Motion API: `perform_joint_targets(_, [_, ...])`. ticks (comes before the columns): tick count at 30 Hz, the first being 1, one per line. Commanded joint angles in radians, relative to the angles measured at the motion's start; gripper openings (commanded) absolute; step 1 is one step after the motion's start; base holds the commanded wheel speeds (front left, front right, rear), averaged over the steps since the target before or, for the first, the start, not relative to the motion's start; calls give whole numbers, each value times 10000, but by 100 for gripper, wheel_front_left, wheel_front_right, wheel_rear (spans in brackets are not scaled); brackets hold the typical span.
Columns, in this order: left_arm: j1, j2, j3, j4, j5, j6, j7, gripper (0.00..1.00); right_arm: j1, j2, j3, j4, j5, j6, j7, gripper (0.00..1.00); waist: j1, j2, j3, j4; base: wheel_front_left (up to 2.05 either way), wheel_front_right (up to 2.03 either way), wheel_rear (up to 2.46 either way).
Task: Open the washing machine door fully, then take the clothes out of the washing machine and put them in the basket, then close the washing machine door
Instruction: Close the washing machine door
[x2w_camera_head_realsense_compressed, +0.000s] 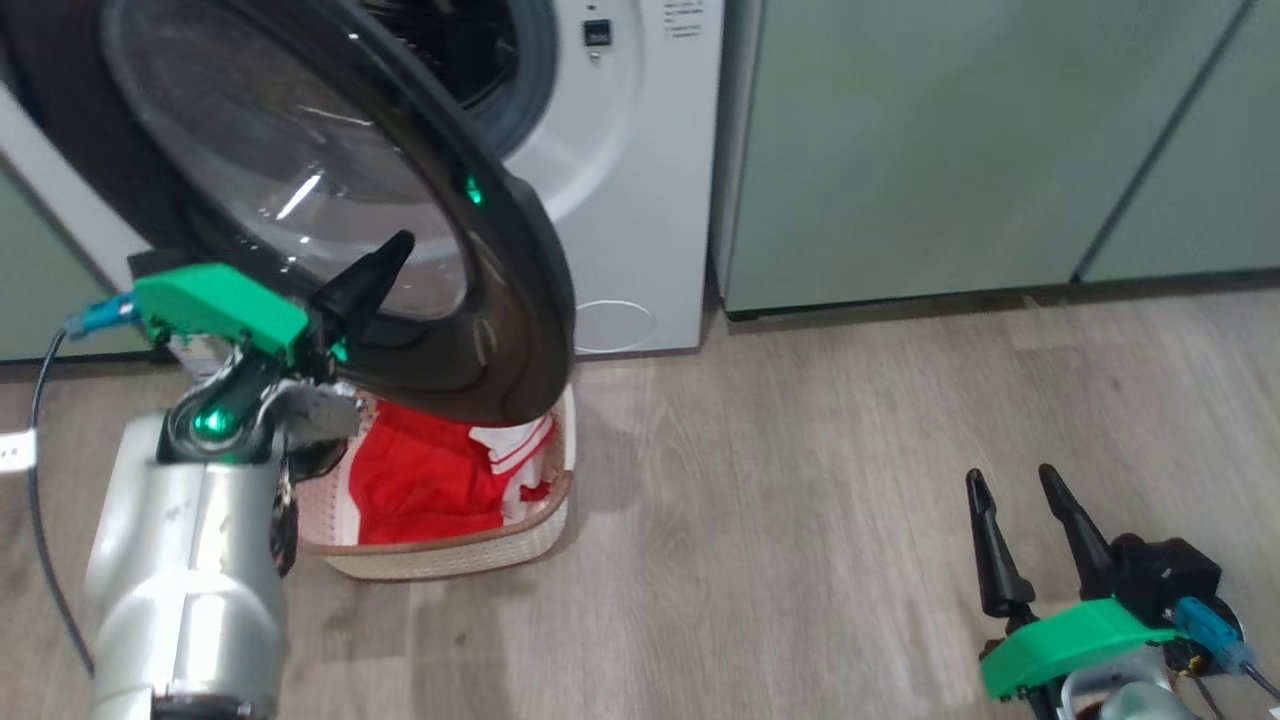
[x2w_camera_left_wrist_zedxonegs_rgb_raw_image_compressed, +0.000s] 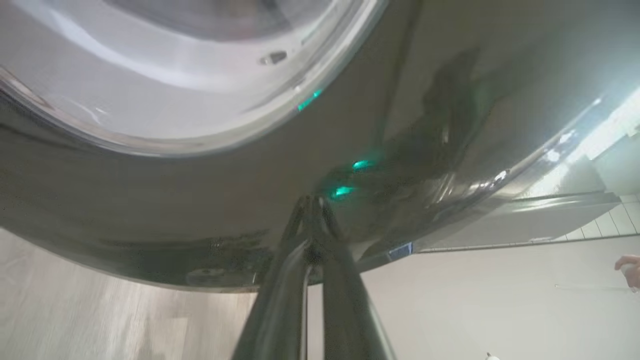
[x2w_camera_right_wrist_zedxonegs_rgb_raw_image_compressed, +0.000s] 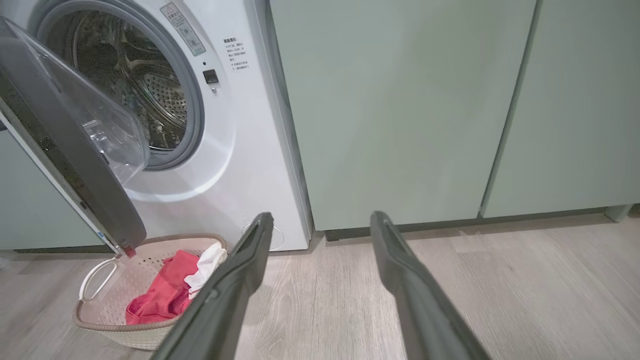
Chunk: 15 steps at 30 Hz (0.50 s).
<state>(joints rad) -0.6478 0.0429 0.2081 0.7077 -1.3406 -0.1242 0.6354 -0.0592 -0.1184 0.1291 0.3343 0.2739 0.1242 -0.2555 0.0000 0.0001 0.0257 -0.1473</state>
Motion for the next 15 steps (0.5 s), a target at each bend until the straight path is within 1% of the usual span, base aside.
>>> perform_joint_targets(1, [77, 448, 169, -494, -3, -63, -230, 43, -171, -48, 199, -335, 21, 65, -63, 100, 0, -1, -173, 292, 0, 0, 0])
perform_joint_targets(2, [250, 498, 148, -584, 6, -63, -362, 67, -165, -37, 192, -343, 23, 65, -63, 100, 0, -1, -217, 389, 0, 0, 0])
perform_joint_targets(3, [429, 560, 111, -701, 36, -63, -512, 99, -160, -30, 187, -353, 20, 65, -63, 100, 0, -1, -256, 494, 0, 0, 0])
perform_joint_targets(5, [827, 724, -31, -1076, 174, -64, -904, 100, -166, -18, 174, -376, 13, 65, -63, 100, 0, -1, -322, 690, 0, 0, 0])
perform_joint_targets(11, [2215, 1346, -506, -2181, 600, -64, -2837, 100, -214, 90, -4, -477, -55, 65, -63, 100, 0, -1, -468, 1094, 0, 0, 0])
perform_joint_targets(14, [2887, 1804, -1084, -2506, 1008, -64, -3817, 100, -154, 146, -104, -510, -88, 65, -63, 100, 0, -1, -547, 1211, 0, 0, 0])
perform_joint_targets(15, [2887, 1804, -1084, -2506, 1008, -64, -3817, 100, -154, 146, -104, -510, -88, 65, -63, 100, 0, -1, -547, 1211, 0, 0, 0])
